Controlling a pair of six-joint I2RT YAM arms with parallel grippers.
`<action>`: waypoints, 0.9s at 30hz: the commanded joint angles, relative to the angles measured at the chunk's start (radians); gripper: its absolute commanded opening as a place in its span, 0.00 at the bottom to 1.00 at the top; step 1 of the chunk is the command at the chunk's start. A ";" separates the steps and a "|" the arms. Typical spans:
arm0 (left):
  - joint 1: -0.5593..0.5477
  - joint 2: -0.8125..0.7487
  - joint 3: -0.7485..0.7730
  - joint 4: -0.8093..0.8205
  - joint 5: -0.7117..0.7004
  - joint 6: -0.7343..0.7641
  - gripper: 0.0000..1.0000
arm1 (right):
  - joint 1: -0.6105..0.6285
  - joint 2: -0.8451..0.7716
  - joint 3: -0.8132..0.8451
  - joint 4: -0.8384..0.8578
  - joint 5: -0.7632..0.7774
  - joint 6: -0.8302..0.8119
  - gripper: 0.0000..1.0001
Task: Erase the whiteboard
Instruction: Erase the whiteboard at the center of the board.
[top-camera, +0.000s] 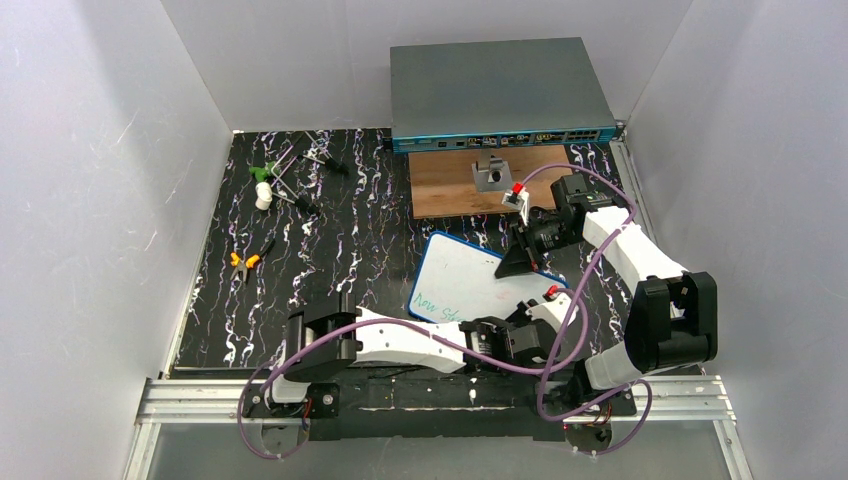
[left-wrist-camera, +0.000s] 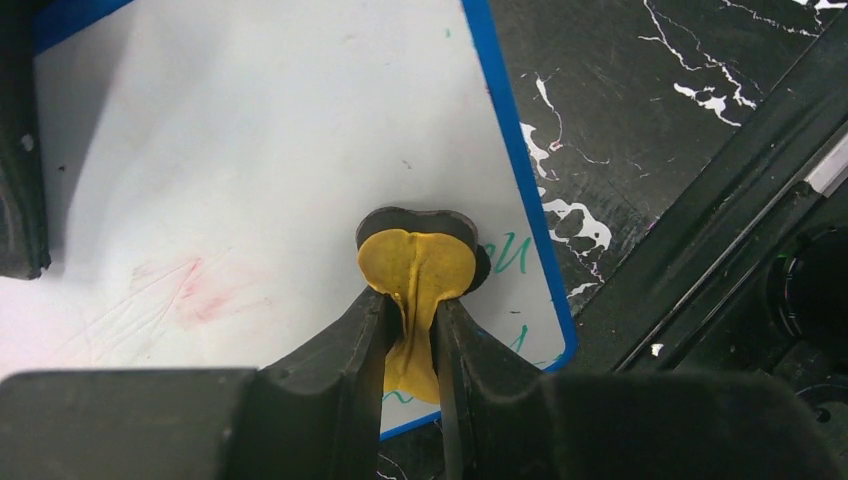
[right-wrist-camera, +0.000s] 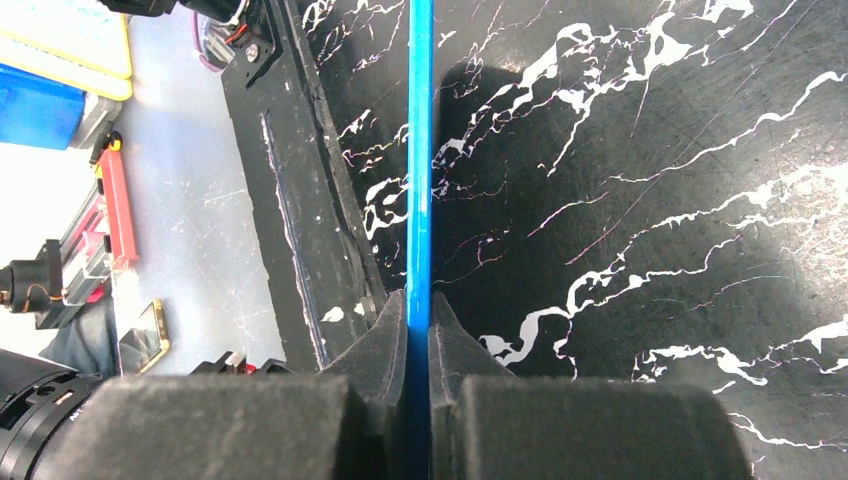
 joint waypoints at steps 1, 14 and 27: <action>0.044 -0.045 -0.028 -0.063 -0.052 -0.042 0.00 | 0.005 -0.017 0.019 -0.055 -0.078 0.019 0.01; -0.050 0.041 0.038 0.111 0.122 0.189 0.00 | 0.005 -0.017 0.019 -0.054 -0.075 0.019 0.01; 0.085 -0.070 -0.024 -0.037 -0.005 -0.124 0.00 | 0.005 -0.018 0.019 -0.054 -0.075 0.017 0.01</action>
